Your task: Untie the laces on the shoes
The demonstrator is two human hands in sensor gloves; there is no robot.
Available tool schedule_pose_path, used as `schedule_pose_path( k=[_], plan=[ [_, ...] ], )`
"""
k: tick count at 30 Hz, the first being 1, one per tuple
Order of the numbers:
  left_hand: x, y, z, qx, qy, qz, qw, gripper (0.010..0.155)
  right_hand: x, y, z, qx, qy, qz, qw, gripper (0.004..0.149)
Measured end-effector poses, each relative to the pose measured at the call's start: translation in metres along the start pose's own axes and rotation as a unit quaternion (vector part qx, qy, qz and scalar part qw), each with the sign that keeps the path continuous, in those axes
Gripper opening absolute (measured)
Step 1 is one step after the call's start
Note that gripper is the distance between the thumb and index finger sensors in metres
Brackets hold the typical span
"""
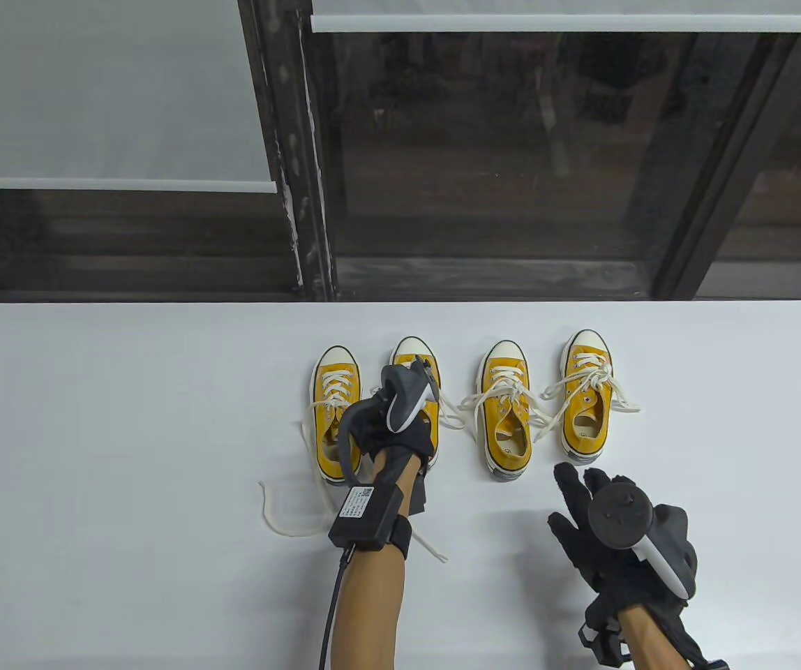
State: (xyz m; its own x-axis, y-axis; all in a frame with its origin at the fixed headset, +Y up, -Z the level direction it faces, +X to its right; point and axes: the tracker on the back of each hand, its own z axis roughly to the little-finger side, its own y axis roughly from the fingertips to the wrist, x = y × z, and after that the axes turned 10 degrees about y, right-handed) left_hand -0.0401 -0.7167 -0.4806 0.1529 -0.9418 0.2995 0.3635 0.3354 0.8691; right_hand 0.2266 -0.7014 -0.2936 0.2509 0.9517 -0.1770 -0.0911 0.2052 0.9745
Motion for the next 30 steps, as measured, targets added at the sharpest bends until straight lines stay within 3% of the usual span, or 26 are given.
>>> schedule_pose_path(
  k=[4, 11, 15, 22, 26, 30],
  plan=[
    [0.007, -0.005, -0.003, -0.003, 0.009, 0.021, 1.0, 0.061, 0.0, 0.0, -0.001, 0.001, 0.001, 0.0, 1.0, 0.065],
    [0.005, -0.005, -0.002, 0.018, 0.045, 0.025, 0.999, 0.043, -0.001, 0.0, -0.001, 0.002, 0.002, -0.003, 1.0, 0.064],
    [-0.009, 0.007, 0.005, 0.053, 0.1, -0.007, 0.994, 0.042, 0.0, 0.001, -0.002, 0.004, 0.001, 0.001, 1.0, 0.064],
    [-0.043, 0.051, 0.019, 0.119, 0.144, -0.09, 0.978, 0.043, 0.0, 0.001, -0.002, 0.006, -0.002, -0.001, 1.0, 0.064],
    [-0.059, 0.088, 0.03, 0.139, 0.152, -0.1, 0.973, 0.043, 0.0, 0.001, -0.002, 0.008, -0.004, 0.001, 1.0, 0.064],
    [-0.061, 0.121, 0.045, 0.154, 0.155, -0.096, 0.971, 0.043, -0.001, 0.001, -0.002, 0.01, -0.005, -0.005, 1.0, 0.064]
  ],
)
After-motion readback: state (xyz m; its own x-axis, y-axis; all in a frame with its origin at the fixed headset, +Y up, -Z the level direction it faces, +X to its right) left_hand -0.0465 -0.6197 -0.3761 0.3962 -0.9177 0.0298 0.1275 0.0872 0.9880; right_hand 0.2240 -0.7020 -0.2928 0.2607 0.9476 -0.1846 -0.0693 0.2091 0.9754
